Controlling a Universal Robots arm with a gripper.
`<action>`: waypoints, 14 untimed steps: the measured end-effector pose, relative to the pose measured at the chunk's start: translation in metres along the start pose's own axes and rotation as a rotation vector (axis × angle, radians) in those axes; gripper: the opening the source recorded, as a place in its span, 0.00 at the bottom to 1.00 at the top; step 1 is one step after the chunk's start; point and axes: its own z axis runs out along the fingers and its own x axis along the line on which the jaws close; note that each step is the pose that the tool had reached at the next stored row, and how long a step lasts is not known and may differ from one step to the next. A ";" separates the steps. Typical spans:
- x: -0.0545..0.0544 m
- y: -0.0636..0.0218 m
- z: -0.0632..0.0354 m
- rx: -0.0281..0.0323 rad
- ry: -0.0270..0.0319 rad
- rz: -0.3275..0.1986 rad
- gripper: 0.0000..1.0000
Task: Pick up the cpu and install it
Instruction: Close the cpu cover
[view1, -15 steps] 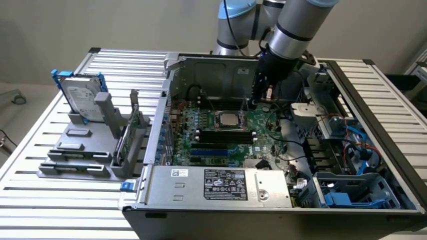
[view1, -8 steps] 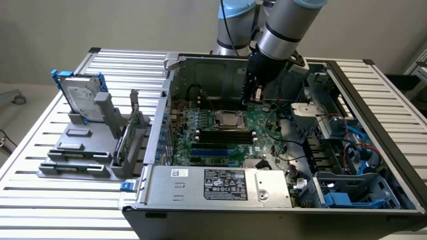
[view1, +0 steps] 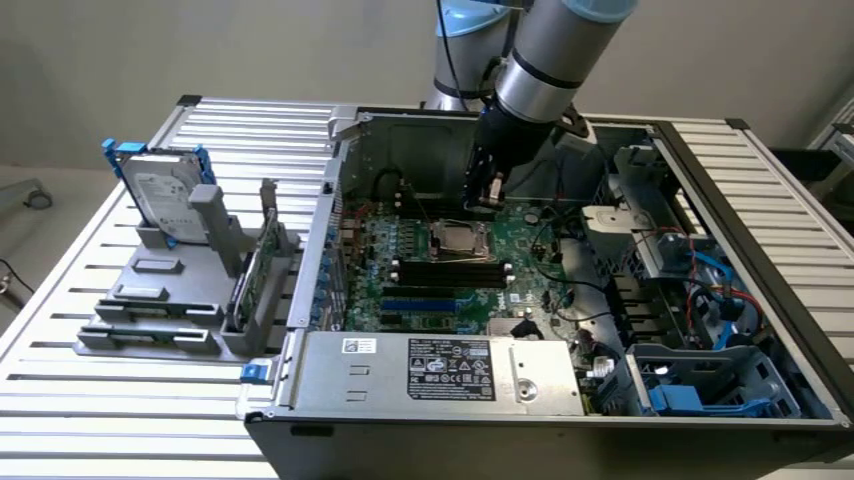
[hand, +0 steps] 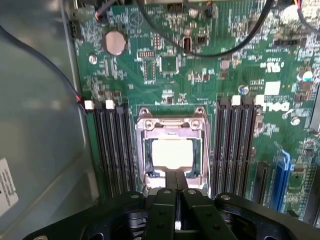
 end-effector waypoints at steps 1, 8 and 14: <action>0.000 -0.0021 0.0010 0.0058 -0.0003 0.001 0.11; -0.001 -0.0105 0.0081 0.0344 -0.0014 0.003 0.11; -0.002 -0.0121 0.0176 0.0400 -0.0015 0.003 0.11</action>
